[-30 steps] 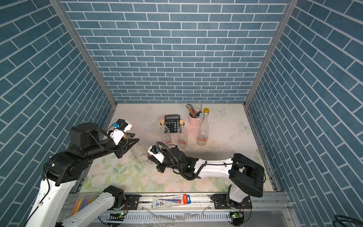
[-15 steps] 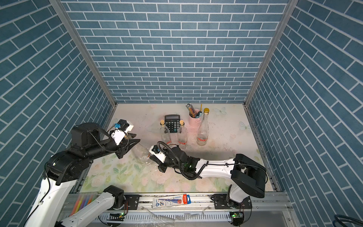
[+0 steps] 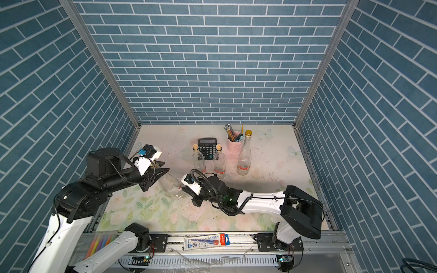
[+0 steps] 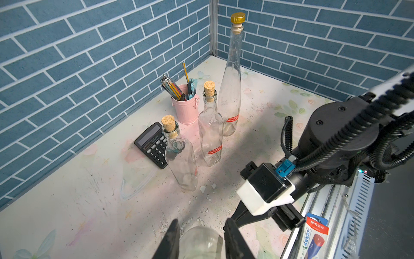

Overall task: Remove the label from the bottle
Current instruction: Tear open the label from the bottle.

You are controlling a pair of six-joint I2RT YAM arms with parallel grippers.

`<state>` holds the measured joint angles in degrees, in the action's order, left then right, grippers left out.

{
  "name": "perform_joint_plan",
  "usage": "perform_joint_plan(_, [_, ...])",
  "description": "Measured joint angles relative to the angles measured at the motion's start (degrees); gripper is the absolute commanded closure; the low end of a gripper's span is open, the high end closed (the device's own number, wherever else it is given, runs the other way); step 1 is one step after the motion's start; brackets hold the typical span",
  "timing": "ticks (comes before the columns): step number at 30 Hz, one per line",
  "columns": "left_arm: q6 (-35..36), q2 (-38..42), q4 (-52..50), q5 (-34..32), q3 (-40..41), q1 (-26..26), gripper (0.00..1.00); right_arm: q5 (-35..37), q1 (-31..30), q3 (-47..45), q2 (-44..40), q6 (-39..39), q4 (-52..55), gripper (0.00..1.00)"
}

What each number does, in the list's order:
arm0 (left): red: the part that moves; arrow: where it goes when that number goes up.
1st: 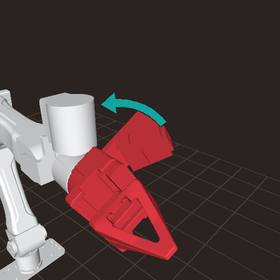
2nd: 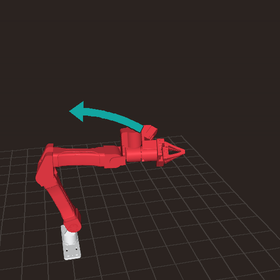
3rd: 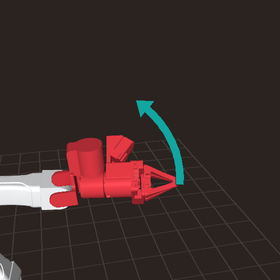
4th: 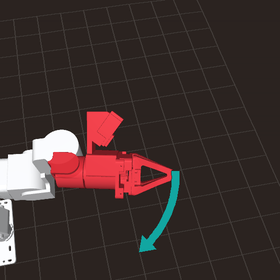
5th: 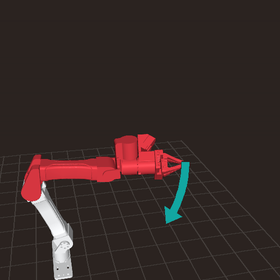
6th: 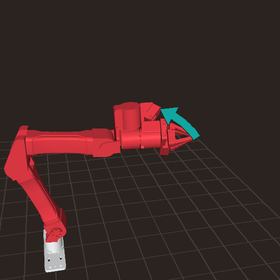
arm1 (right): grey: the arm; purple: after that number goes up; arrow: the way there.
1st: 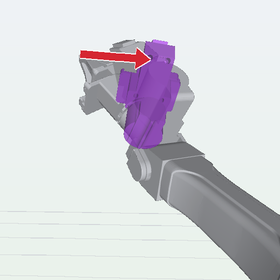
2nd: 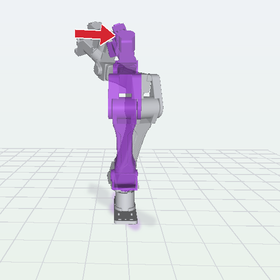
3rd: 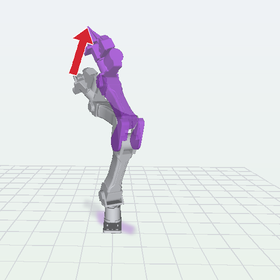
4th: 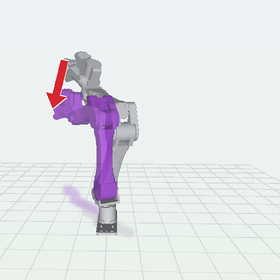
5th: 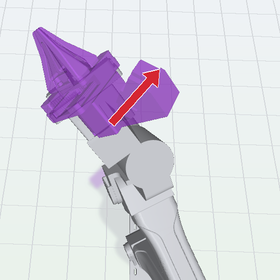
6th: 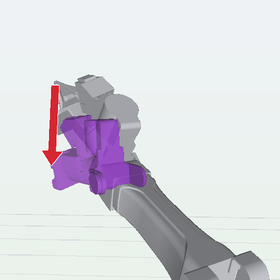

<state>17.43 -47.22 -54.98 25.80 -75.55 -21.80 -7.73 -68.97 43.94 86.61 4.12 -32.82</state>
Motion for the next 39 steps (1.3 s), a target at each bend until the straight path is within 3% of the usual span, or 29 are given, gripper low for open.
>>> perform_joint_plan(39, [2.12, 0.55, -3.52, 4.70, -0.39, -0.63, 1.00, 1.57, 1.88, -0.74, -0.70, -1.66, 1.60, 1.00])
